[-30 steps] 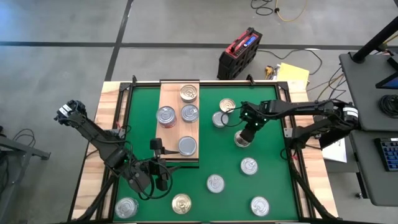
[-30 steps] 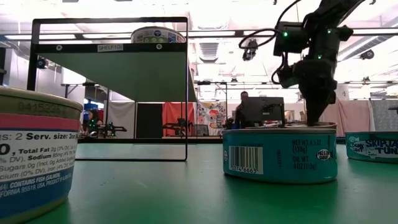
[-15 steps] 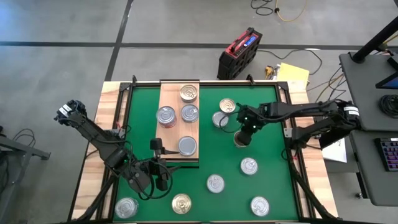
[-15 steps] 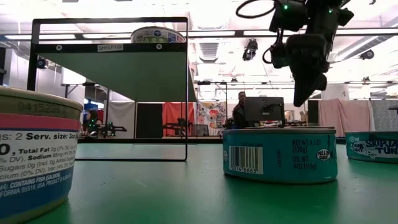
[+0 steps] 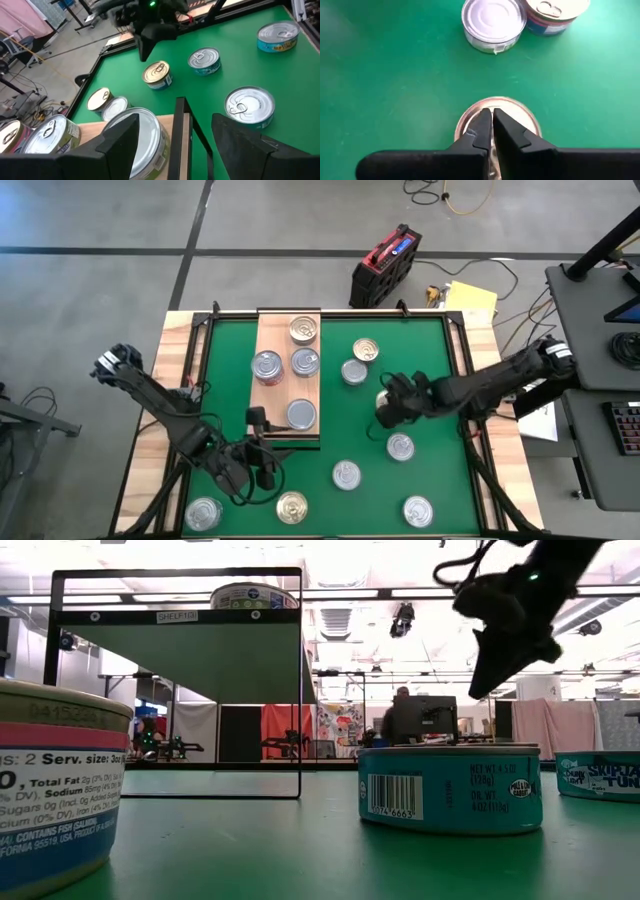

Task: Stack canned seafood by type on shelf
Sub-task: Stack the blue and pink tuna can on top of the blue tuna can on the shelf

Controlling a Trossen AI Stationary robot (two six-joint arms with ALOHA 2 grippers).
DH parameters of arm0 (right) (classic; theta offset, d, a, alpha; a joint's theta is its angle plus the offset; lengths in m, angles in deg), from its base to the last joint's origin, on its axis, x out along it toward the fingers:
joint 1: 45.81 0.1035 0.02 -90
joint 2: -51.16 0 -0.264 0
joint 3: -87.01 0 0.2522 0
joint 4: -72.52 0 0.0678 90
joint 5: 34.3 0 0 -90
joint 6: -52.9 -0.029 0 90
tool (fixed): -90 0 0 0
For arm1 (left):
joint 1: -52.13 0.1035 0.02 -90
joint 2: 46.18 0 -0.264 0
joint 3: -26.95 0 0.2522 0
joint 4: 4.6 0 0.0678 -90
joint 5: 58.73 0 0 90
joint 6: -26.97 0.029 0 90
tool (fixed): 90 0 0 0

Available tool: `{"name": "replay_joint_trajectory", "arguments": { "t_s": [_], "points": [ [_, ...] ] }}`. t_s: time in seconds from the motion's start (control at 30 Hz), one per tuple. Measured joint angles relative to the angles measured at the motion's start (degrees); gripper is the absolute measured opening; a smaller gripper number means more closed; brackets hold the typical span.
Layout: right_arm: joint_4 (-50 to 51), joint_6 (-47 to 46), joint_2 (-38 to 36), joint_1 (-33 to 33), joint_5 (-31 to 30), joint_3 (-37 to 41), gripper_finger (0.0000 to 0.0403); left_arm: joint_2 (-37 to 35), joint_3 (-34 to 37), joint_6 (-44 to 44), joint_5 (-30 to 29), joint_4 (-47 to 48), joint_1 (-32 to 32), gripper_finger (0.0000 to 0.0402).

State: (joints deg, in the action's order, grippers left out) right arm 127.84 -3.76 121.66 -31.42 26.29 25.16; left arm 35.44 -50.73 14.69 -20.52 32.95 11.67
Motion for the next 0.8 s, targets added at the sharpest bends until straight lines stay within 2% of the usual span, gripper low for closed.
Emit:
{"name": "replay_joint_trajectory", "arguments": {
  "t_s": [0.13,0.33,0.5,0.67,0.8],
  "points": [
    [-0.1,-8.2,1.2,5.2,-2.6,0.3,0.0009,0.5,0.0,1.1,-0.2,-0.2,-0.3,0.0233],
    [0.1,-16.4,5.8,7.9,-5.1,1.5,0.0009,0.5,-0.1,1.8,-0.2,-0.3,-0.4,0.0233],
    [-0.2,-14.2,7.7,8.2,-4.8,0.6,0.0009,0.5,-0.1,2.2,-0.2,-0.2,-0.5,0.0233],
    [-0.2,-8.7,7.1,8.3,-0.1,-3.5,0.0009,0.5,-0.1,3.2,-0.2,-0.2,-0.5,0.0233],
    [0.3,-12.6,7.0,7.7,0.3,-6.5,0.0009,0.5,-0.1,4.6,-0.2,-0.5,-0.5,0.0233]
  ]
}}
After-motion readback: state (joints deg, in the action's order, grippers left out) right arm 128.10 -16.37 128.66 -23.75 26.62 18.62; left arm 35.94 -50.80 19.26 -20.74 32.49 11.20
